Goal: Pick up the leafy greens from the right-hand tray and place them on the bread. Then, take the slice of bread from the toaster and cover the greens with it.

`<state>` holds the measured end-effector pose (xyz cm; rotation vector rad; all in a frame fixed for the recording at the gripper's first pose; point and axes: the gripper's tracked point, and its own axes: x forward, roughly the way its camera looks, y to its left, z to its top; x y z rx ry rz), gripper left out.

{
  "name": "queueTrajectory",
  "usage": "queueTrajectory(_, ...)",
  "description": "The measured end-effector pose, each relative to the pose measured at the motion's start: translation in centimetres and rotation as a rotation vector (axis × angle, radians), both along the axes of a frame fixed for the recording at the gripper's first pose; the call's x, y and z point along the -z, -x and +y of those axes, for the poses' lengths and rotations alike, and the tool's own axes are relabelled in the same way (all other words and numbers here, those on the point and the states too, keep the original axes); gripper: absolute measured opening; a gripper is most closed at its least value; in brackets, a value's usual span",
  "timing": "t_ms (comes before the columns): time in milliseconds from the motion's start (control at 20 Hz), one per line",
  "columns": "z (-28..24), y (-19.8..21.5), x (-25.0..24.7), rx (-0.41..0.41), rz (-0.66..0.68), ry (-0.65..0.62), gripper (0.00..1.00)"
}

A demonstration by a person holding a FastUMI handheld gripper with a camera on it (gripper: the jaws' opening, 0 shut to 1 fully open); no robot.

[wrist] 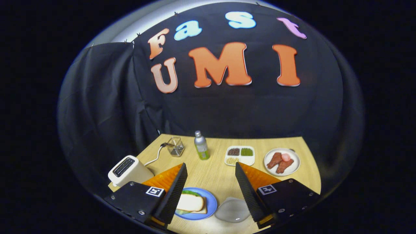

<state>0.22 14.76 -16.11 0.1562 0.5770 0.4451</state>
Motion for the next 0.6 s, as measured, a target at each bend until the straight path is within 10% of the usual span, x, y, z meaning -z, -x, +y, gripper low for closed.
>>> queueTrajectory(600,-8.5,-2.8,-14.6,0.265,-0.424,0.087,0.94)
